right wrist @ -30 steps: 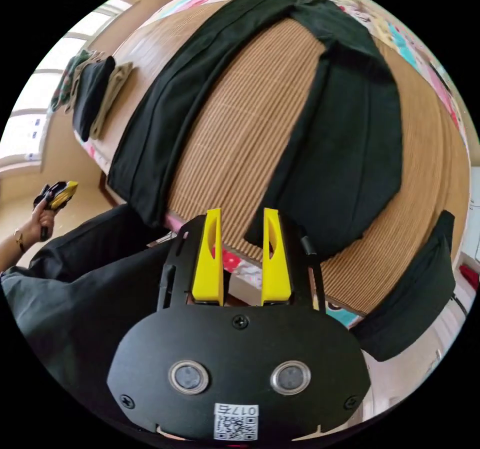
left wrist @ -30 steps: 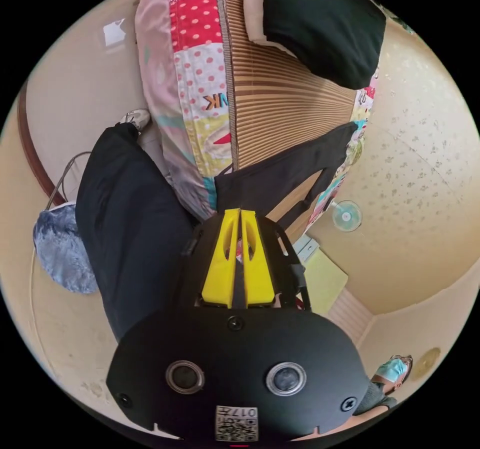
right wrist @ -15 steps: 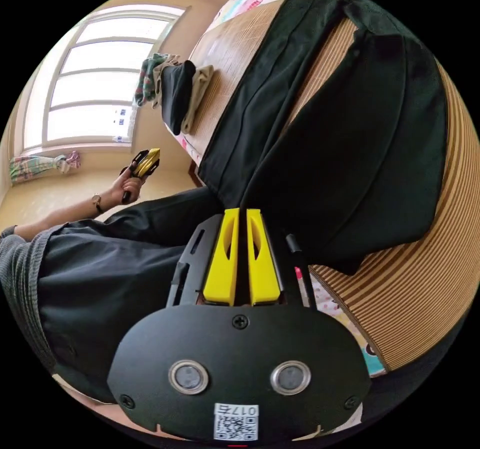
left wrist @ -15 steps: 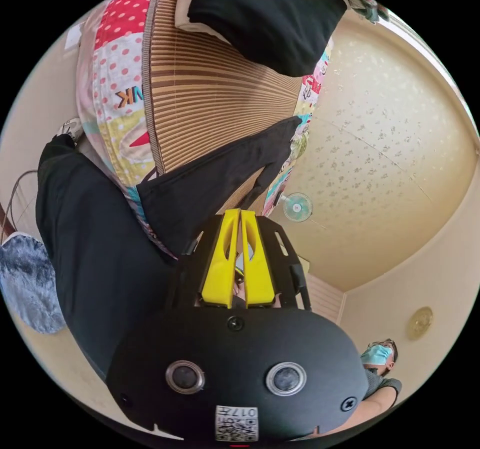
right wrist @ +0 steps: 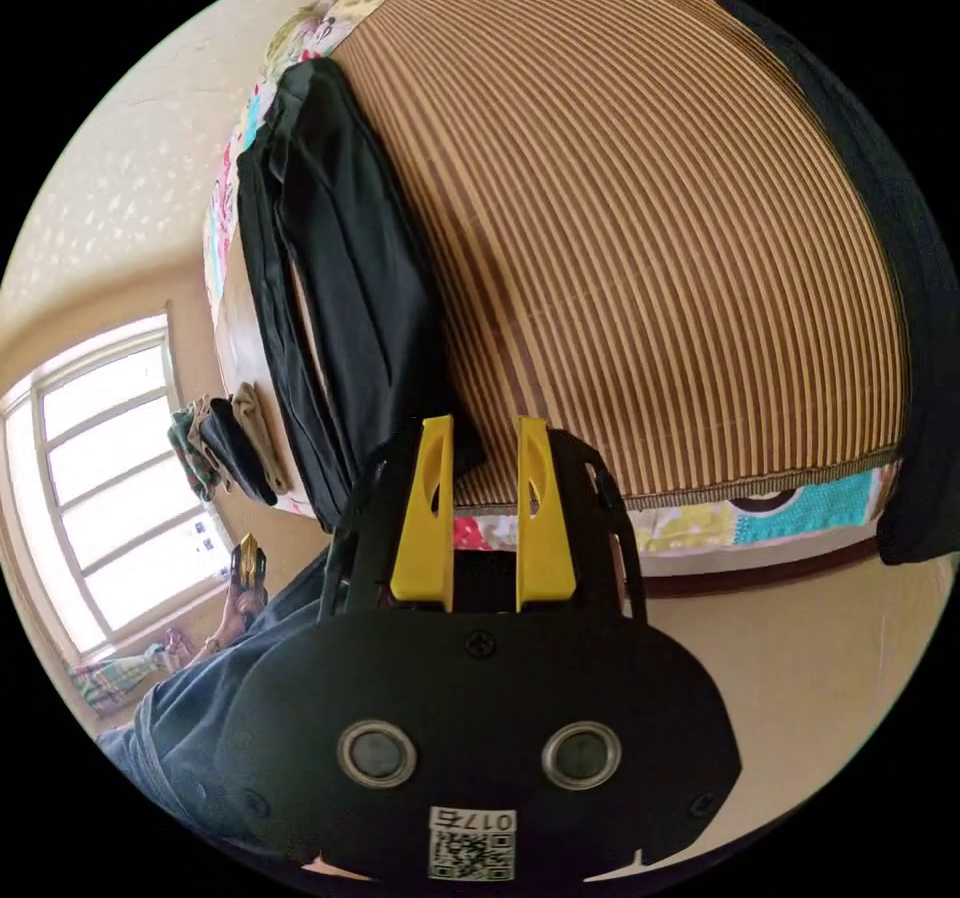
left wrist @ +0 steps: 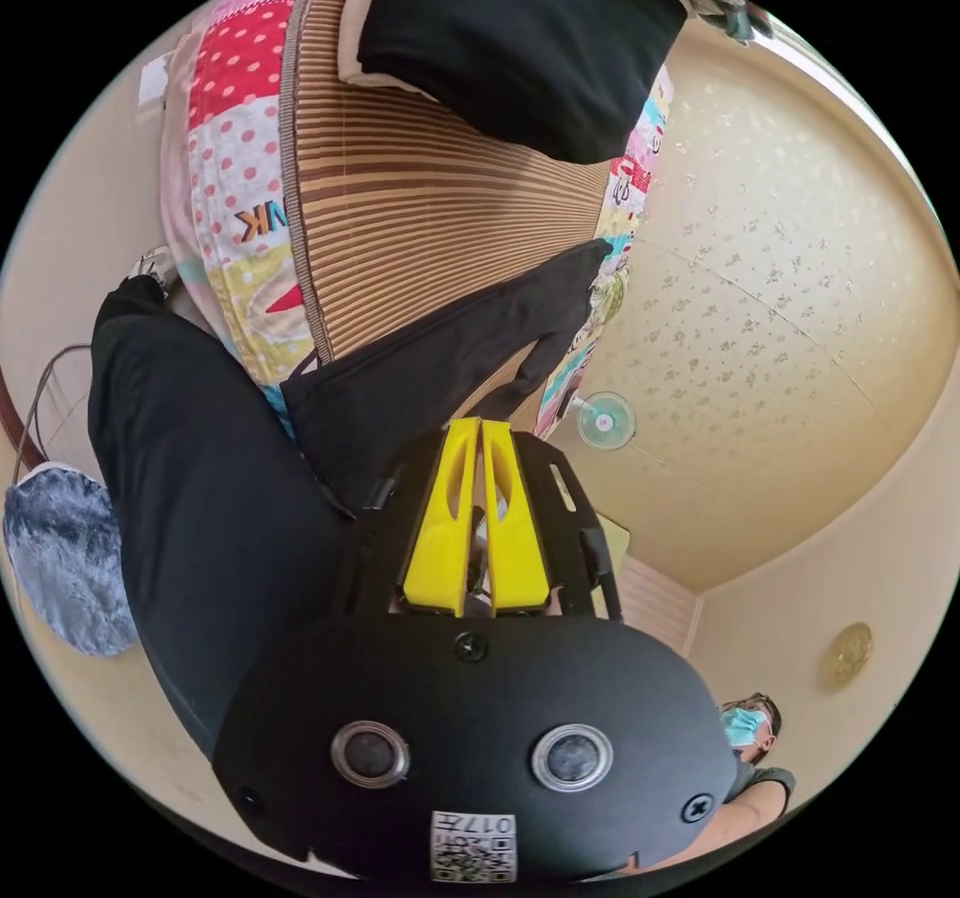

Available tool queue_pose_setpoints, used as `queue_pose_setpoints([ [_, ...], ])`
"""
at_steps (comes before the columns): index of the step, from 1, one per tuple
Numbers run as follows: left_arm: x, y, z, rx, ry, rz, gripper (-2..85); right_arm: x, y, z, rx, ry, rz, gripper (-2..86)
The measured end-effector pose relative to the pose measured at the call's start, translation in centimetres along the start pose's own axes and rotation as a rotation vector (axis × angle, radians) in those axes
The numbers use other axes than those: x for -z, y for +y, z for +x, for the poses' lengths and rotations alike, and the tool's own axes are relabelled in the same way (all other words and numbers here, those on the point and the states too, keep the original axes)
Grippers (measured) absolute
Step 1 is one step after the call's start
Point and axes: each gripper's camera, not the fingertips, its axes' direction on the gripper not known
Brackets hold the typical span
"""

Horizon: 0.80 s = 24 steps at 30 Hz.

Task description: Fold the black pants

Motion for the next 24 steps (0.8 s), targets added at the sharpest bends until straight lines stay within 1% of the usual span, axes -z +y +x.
queue_pose_setpoints([
  [2,-0.5,-0.1,0.0,-0.010,0.002,-0.011,-1.0,-0.7,-0.4,-0.5,-0.045,-0.014,-0.033,9.9],
  [3,-0.9,-0.2,0.0,-0.016,-0.003,-0.018,-0.9,-1.4,-0.4,-1.5,-0.031,-0.049,-0.056,9.8],
  [5,-1.5,-0.3,-0.1,-0.023,-0.019,-0.029,-0.9,-2.6,-0.2,-3.8,0.002,-0.054,-0.098,8.7],
  [7,-2.1,-0.5,-0.4,-0.026,-0.028,-0.040,-0.9,-3.0,0.8,-7.1,0.044,0.050,-0.099,6.1],
  [9,-3.1,-0.7,-0.9,-0.034,-0.018,-0.049,-0.9,-3.0,1.6,-8.9,0.074,0.095,-0.125,4.7],
  [11,-4.0,-0.8,-1.3,-0.042,-0.005,-0.058,-1.0,-2.4,2.8,-10.2,0.159,0.022,-0.146,4.1],
  [13,-4.9,-1.0,-1.7,-0.057,-0.006,-0.081,-1.0,0.3,5.6,-10.5,0.293,-0.233,-0.089,3.6],
  [14,-5.6,-1.1,-1.9,-0.076,-0.020,-0.104,-1.0,1.0,6.4,-10.0,0.292,-0.296,-0.068,3.5],
  [16,-6.7,-1.2,-2.4,-0.113,-0.060,-0.151,-1.0,3.6,9.3,-5.8,0.154,-0.465,0.053,3.2],
  [17,-7.5,-1.3,-2.8,-0.135,-0.098,-0.192,-1.0,4.0,10.1,-4.5,0.099,-0.478,0.082,3.2],
  [19,-8.9,-1.4,-3.8,-0.144,-0.173,-0.272,-1.0,5.3,12.8,0.0,-0.123,-0.413,0.157,3.1],
  [21,-11.0,-1.3,-5.1,-0.146,-0.295,-0.372,-0.9,6.9,13.9,1.4,-0.205,-0.394,0.211,3.0],
  [22,-11.5,-1.3,-5.3,-0.154,-0.319,-0.391,-0.9,7.9,14.2,1.3,-0.226,-0.379,0.230,3.0],
  [24,-14.0,-1.1,-5.6,-0.214,-0.409,-0.463,-0.8,9.3,14.1,-0.2,-0.175,-0.359,0.221,2.9],
])
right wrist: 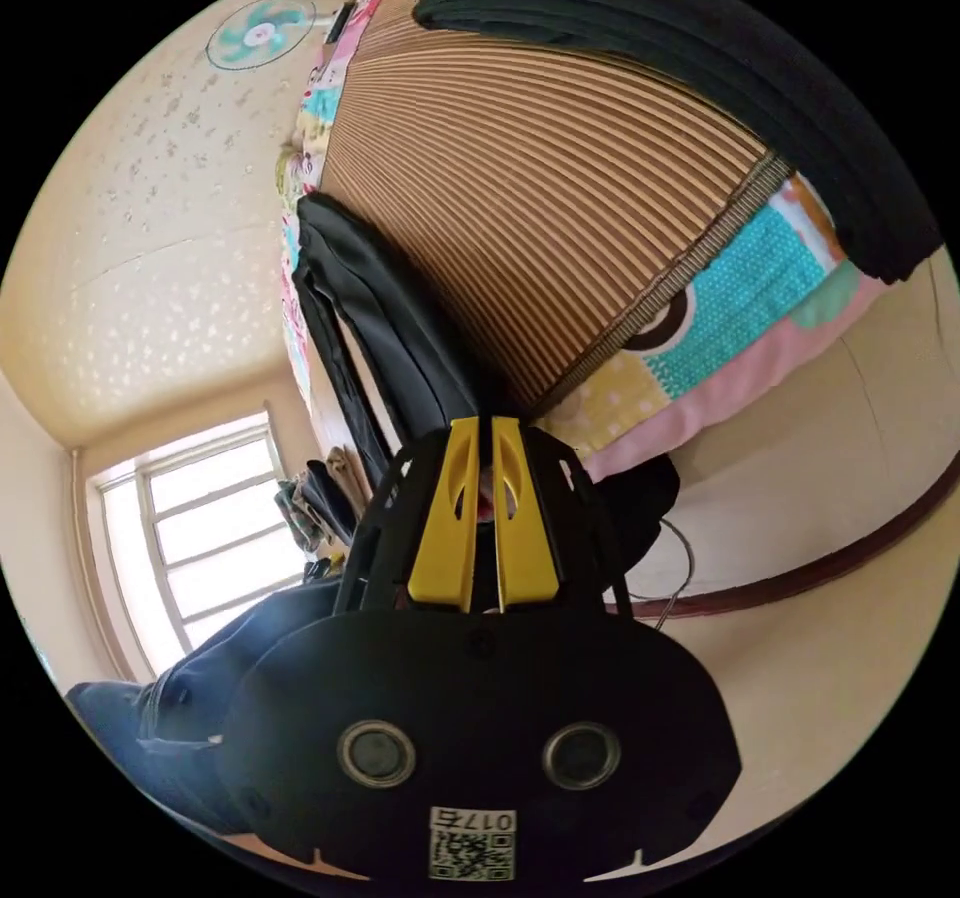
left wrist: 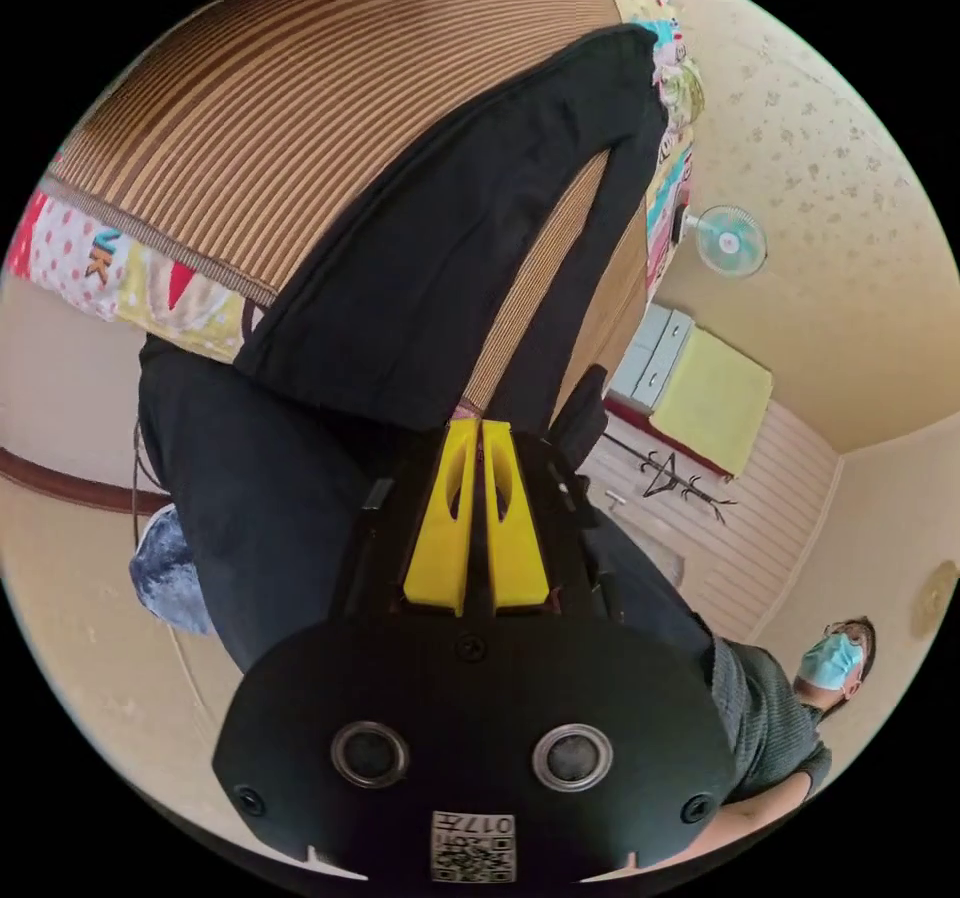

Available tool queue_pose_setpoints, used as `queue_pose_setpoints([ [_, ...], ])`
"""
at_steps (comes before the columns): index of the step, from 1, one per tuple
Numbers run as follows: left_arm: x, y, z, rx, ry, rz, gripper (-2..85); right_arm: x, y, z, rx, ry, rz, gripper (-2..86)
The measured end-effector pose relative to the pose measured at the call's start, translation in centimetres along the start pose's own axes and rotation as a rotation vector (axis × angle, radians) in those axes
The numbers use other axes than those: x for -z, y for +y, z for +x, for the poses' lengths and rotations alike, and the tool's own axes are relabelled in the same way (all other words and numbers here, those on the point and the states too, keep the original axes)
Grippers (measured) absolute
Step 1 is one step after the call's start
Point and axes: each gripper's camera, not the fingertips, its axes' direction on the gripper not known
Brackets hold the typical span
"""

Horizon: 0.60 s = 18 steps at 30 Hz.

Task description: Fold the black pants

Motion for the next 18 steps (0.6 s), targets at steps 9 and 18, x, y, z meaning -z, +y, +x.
queue_pose_setpoints([
  [9,-14.0,-4.8,9.9,-0.347,-0.244,-0.249,12.2,-3.3,4.1,-15.3,0.546,-0.141,-0.376,3.1],
  [18,-26.9,-6.3,16.9,-0.598,-0.500,-0.278,19.1,-7.1,7.1,-19.7,0.639,-0.270,-0.601,3.7],
])
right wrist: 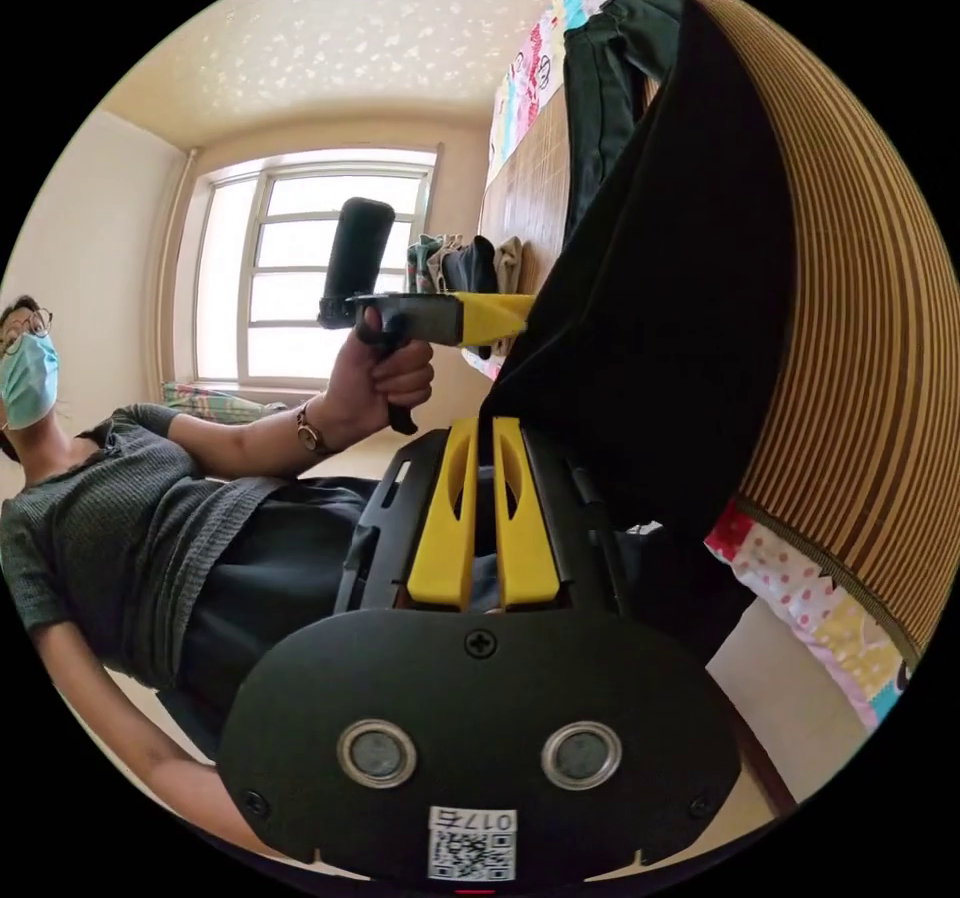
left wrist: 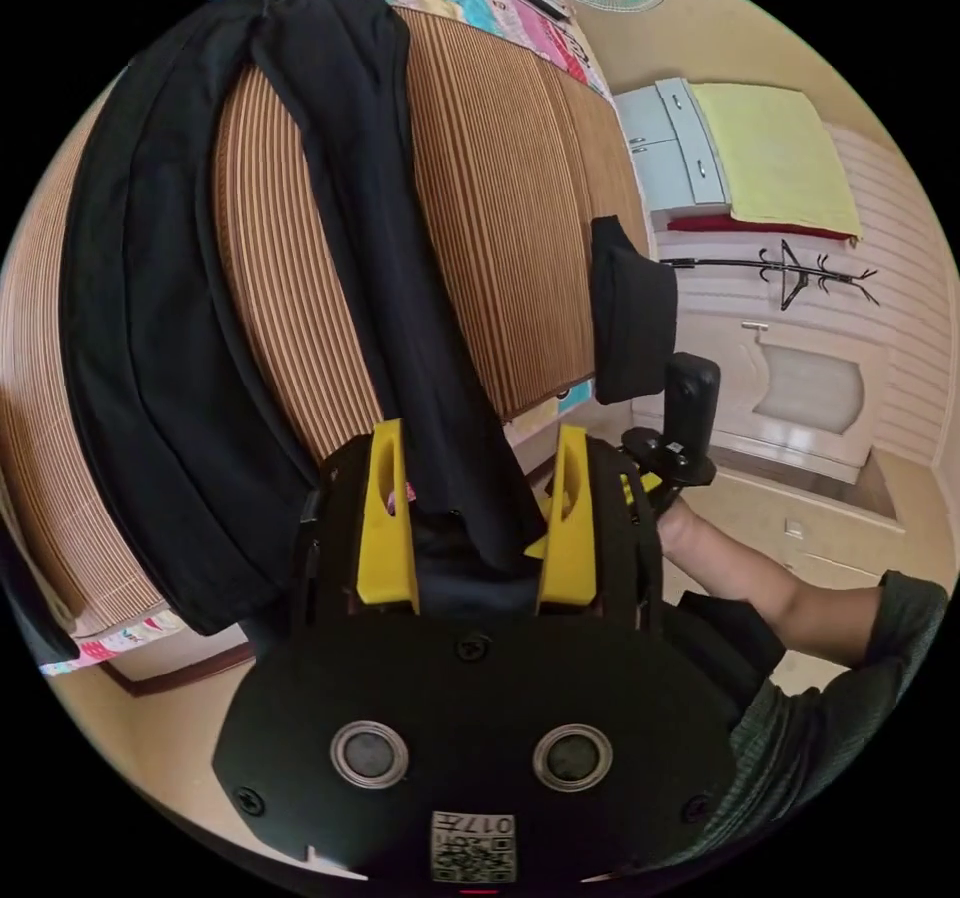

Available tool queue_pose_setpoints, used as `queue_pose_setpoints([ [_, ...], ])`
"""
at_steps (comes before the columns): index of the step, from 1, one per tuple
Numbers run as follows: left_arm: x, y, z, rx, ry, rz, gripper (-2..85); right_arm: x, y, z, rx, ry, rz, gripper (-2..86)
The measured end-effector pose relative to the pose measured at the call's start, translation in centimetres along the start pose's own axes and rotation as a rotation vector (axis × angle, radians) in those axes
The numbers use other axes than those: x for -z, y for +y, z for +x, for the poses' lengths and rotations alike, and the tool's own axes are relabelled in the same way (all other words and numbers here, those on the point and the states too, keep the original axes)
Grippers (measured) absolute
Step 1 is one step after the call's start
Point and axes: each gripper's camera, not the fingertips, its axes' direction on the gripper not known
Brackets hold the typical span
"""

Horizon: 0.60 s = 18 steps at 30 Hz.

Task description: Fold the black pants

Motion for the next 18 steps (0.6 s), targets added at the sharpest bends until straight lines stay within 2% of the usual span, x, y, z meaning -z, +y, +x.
queue_pose_setpoints([
  [2,-0.9,-0.6,-0.1,0.008,-0.061,0.000,17.5,-0.3,-0.5,-0.5,0.012,0.009,-0.037,4.0],
  [3,-1.3,-0.7,-0.4,0.019,-0.095,0.007,8.7,-0.6,-1.0,-0.8,0.020,0.044,-0.078,4.2],
  [4,-1.4,-0.7,-0.5,0.018,-0.107,0.013,4.2,-1.0,-1.3,-1.1,0.029,0.088,-0.120,4.6],
  [6,-1.8,-0.5,-1.7,0.007,-0.062,0.051,1.4,-1.5,-1.6,-1.3,0.043,0.110,-0.177,5.6],
  [8,-2.0,-0.2,-3.6,0.039,0.029,0.083,0.7,-1.4,-1.7,-0.7,0.032,0.078,-0.219,5.8],
  [10,-2.5,0.2,-6.3,0.119,0.045,0.098,0.8,-0.5,-1.3,1.1,-0.015,0.075,-0.208,5.3],
  [14,-3.9,1.9,-13.7,0.372,-0.124,0.072,4.1,1.3,-0.5,4.6,-0.119,0.079,-0.161,4.1],
  [18,-3.8,4.6,-19.5,0.538,-0.001,0.117,8.5,2.6,0.6,7.5,-0.203,0.053,-0.097,3.2],
])
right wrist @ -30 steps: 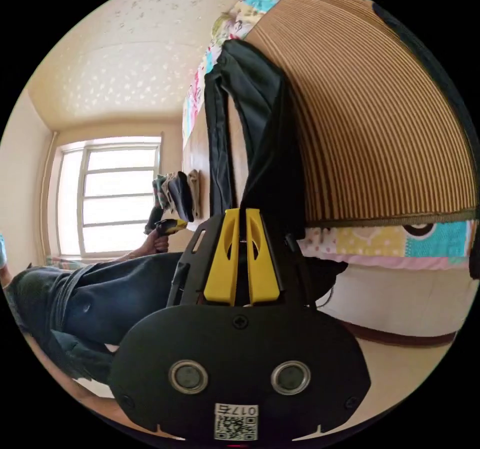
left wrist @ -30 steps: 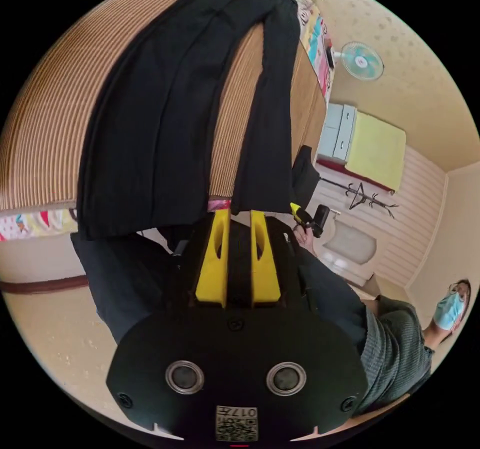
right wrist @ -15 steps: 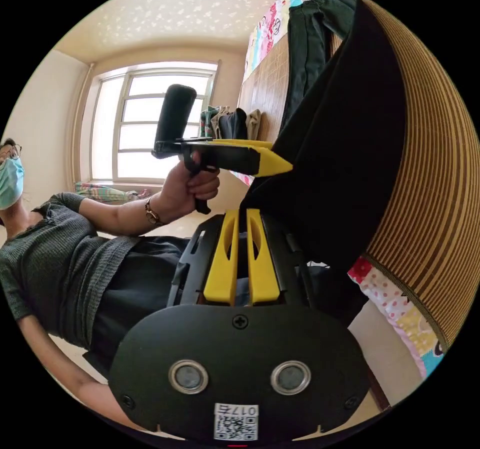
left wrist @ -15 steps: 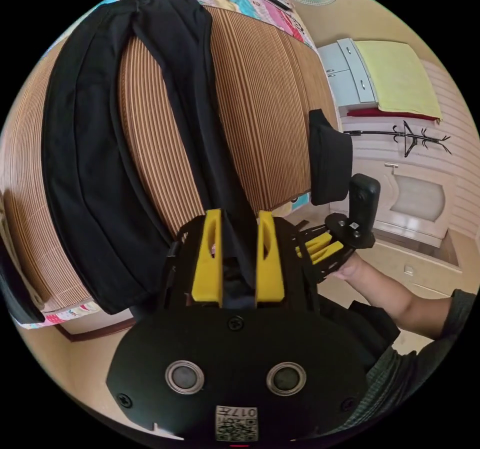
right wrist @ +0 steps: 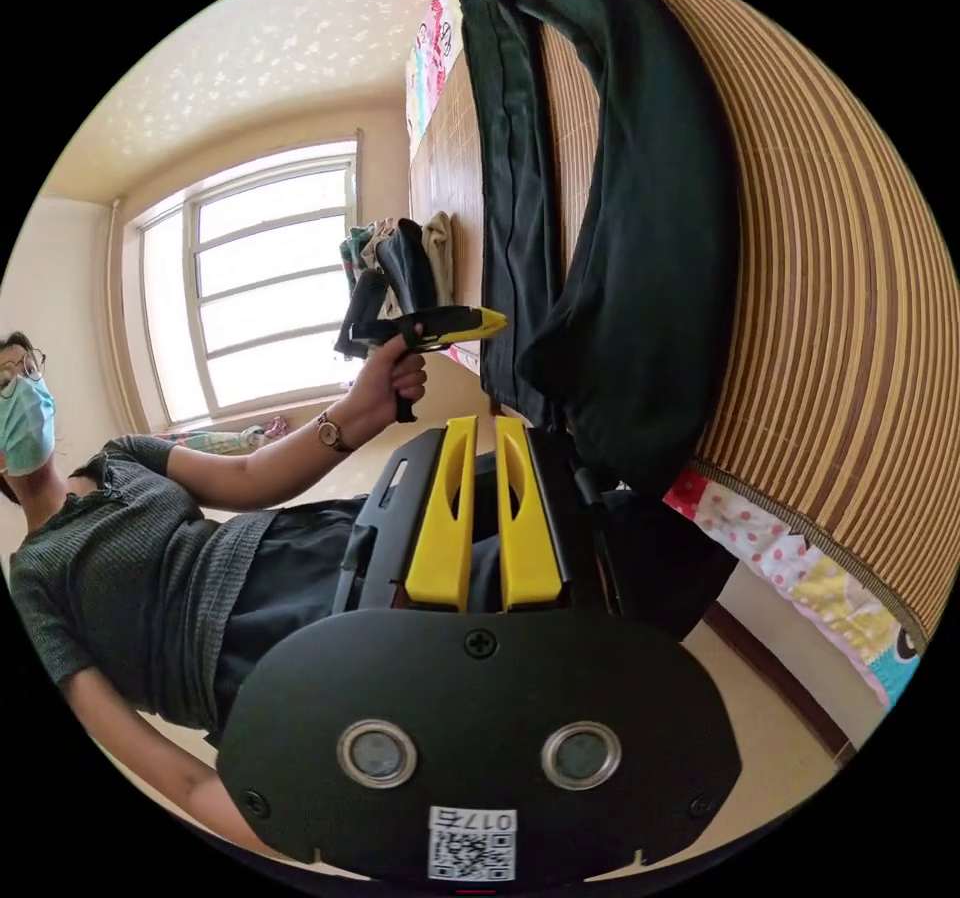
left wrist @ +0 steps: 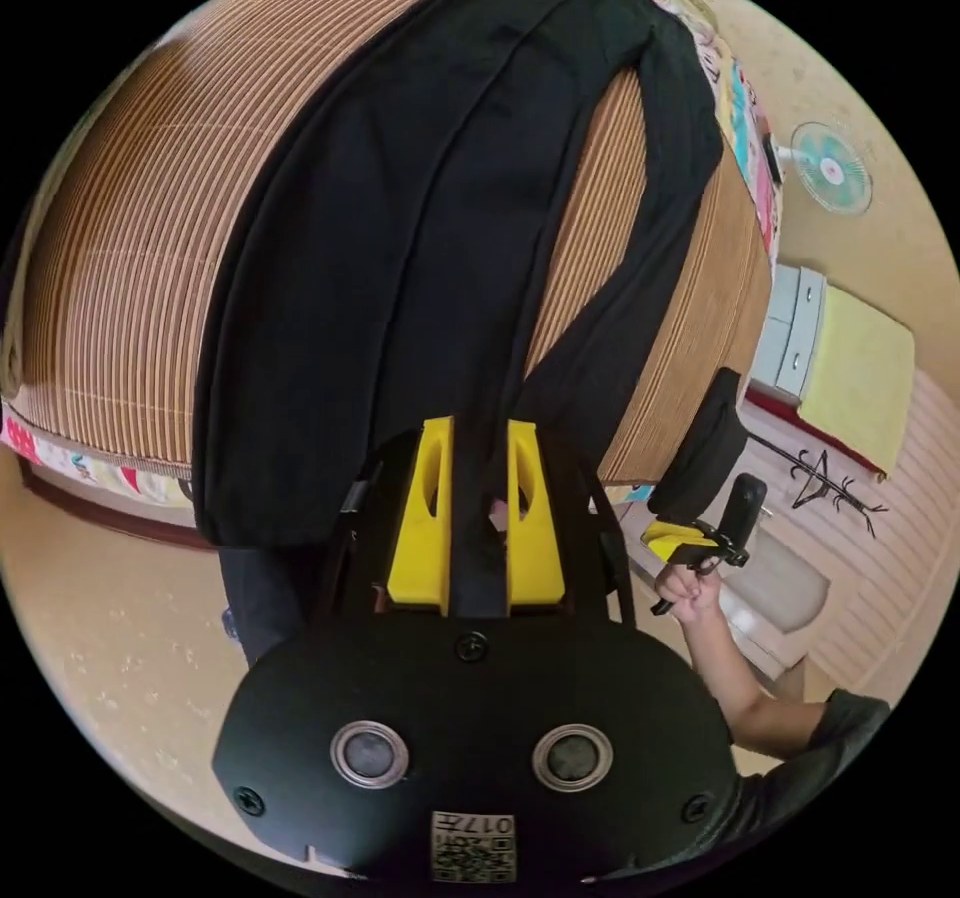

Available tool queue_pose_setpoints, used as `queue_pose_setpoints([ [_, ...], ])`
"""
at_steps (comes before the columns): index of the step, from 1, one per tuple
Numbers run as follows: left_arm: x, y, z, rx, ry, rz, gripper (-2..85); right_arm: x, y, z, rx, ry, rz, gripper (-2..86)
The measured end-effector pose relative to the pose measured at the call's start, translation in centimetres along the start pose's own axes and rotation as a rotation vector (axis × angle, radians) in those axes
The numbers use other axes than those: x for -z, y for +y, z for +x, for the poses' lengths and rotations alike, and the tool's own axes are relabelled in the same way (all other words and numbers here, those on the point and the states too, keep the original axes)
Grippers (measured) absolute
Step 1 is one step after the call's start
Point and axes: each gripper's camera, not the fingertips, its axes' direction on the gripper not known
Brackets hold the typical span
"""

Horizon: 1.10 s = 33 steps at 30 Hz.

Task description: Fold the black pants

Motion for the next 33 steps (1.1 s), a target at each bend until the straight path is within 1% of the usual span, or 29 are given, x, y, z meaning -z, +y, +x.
queue_pose_setpoints([
  [1,0.1,0.1,-0.3,-0.008,0.019,0.016,8.5,0.0,0.2,0.8,-0.017,-0.012,0.005,3.2],
  [4,-0.6,0.7,1.4,-0.194,0.067,0.024,8.7,-0.4,0.5,2.8,-0.064,-0.018,-0.004,3.1],
  [6,-2.0,1.2,4.4,-0.362,0.004,-0.001,10.3,-0.6,0.7,3.7,-0.080,-0.015,-0.008,3.0],
  [7,-2.4,1.3,5.1,-0.387,-0.025,-0.004,10.9,-0.7,0.9,4.2,-0.086,-0.017,-0.011,3.0],
  [9,-4.4,1.3,7.0,-0.454,-0.155,-0.032,12.3,-0.9,1.3,5.1,-0.103,-0.019,-0.012,3.0],
  [11,-6.4,1.0,7.2,-0.471,-0.233,-0.093,12.1,-0.9,1.7,6.0,-0.121,-0.019,-0.009,3.0],
  [12,-7.7,0.8,6.8,-0.452,-0.268,-0.141,9.4,-0.9,2.0,6.7,-0.135,-0.018,-0.007,3.0],
  [14,-7.8,0.6,6.1,-0.428,-0.309,-0.135,6.8,-0.7,2.5,7.7,-0.154,-0.018,-0.004,2.9],
  [16,-7.2,0.2,5.4,-0.419,-0.275,-0.144,4.3,-0.3,3.1,9.2,-0.174,-0.013,-0.004,2.9],
  [18,-5.0,0.1,4.1,-0.424,-0.101,-0.135,2.1,0.3,3.4,10.3,-0.186,-0.004,-0.011,3.0],
  [19,-4.2,0.1,3.7,-0.430,-0.042,-0.129,1.9,0.8,3.5,11.0,-0.191,0.006,-0.020,3.1],
  [21,-1.4,0.6,2.5,-0.470,0.265,-0.158,1.1,1.8,3.3,12.1,-0.190,0.025,-0.037,3.5],
  [22,-0.7,0.7,2.2,-0.465,0.337,-0.175,0.9,2.9,3.0,12.8,-0.182,0.035,-0.037,3.9],
  [24,2.3,1.3,1.8,-0.490,0.567,-0.225,0.7,5.3,2.3,13.9,-0.159,0.020,0.009,4.8],
  [27,6.2,2.7,2.1,-0.588,0.699,-0.182,0.6,11.0,-0.2,16.8,-0.154,-0.068,0.163,7.3],
  [28,6.3,2.8,1.9,-0.576,0.697,-0.193,0.5,13.3,-1.7,18.6,-0.169,-0.107,0.230,8.5],
  [29,6.1,2.8,1.6,-0.529,0.666,-0.234,0.5,14.4,-2.7,19.7,-0.181,-0.126,0.258,9.1],
  [31,6.4,3.2,1.4,-0.513,0.616,-0.218,0.6,18.5,-7.1,24.5,-0.265,-0.197,0.364,11.5],
  [33,7.2,3.9,1.6,-0.505,0.654,-0.185,0.6,21.4,-11.4,27.3,-0.280,-0.256,0.465,12.2],
])
